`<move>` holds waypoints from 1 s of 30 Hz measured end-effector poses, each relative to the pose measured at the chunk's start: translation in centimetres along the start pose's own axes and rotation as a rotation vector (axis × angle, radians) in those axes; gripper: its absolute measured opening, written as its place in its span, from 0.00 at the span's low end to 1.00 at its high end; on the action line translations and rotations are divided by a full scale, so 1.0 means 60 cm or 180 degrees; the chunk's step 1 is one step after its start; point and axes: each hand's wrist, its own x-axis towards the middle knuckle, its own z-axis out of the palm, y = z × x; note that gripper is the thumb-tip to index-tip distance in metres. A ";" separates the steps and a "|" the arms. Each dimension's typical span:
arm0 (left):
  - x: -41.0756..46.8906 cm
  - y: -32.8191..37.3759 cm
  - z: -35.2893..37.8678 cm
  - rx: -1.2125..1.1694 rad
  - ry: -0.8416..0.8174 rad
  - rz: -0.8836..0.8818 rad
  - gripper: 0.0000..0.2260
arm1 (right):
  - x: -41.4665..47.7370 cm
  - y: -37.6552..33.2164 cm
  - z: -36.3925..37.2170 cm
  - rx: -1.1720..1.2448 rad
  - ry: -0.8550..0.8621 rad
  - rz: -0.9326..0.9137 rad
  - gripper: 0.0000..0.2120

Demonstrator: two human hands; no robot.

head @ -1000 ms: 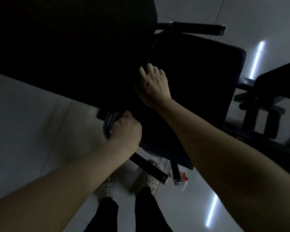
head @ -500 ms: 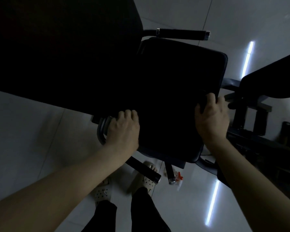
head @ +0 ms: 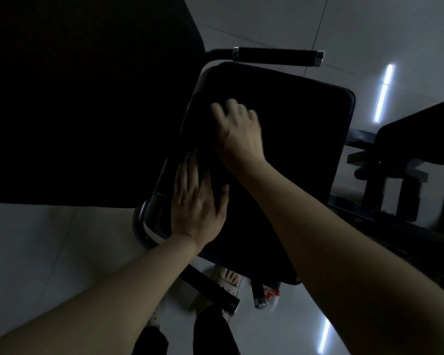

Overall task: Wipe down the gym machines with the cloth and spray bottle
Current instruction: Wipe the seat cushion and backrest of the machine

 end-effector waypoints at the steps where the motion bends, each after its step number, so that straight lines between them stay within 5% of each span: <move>1: 0.003 0.000 0.001 0.0017 0.0005 -0.0027 0.32 | -0.007 0.025 -0.008 0.0002 0.0083 0.0219 0.17; 7: 0.004 -0.004 -0.002 -0.0060 -0.0120 -0.0015 0.31 | -0.140 0.217 -0.090 -0.0016 0.0230 0.1101 0.14; 13: 0.003 -0.003 0.002 0.0006 -0.0077 -0.0054 0.32 | -0.146 0.194 -0.070 -0.0036 0.0500 0.1778 0.12; 19: 0.005 -0.003 0.003 0.0114 -0.0131 -0.0082 0.33 | 0.015 0.048 -0.022 0.0070 0.0142 0.1038 0.13; 25: 0.006 -0.003 0.001 0.0081 -0.0172 -0.0078 0.33 | 0.121 0.016 0.009 -0.0040 -0.0197 -0.0536 0.21; 30: 0.005 -0.005 0.004 0.0096 -0.0178 -0.0097 0.33 | 0.196 0.068 0.002 -0.0095 -0.0061 0.0082 0.22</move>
